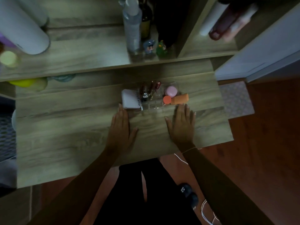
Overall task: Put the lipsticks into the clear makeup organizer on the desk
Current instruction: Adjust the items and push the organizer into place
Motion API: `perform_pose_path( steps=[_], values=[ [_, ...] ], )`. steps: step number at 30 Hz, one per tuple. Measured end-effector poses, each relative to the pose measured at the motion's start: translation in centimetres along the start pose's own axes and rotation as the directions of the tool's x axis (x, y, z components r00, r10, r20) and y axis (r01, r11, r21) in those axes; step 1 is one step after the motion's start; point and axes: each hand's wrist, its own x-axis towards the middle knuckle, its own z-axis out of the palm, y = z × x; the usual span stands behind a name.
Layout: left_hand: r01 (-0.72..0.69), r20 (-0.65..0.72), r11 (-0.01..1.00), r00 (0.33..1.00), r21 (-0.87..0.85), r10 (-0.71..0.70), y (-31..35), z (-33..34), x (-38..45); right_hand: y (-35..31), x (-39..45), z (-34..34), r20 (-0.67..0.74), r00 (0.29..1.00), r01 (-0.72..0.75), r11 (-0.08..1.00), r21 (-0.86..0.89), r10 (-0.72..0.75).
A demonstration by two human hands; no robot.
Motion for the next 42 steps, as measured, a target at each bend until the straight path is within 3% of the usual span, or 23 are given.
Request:
perform_pose_path(
  steps=[21, 42],
  values=[
    [-0.019, 0.067, 1.0, 0.998, -0.007, 0.02, 9.3, 2.6, 5.2, 9.8, 4.0, -2.3, 0.047, 0.997, -0.057, 0.998, 0.038, 0.055],
    [-0.032, 0.042, 0.999, 0.999, 0.012, 0.032, 11.9, 3.1, 6.6, 12.0, 5.0, -2.7, 0.073, 0.996, -0.048, 0.998, 0.041, 0.045]
  ],
)
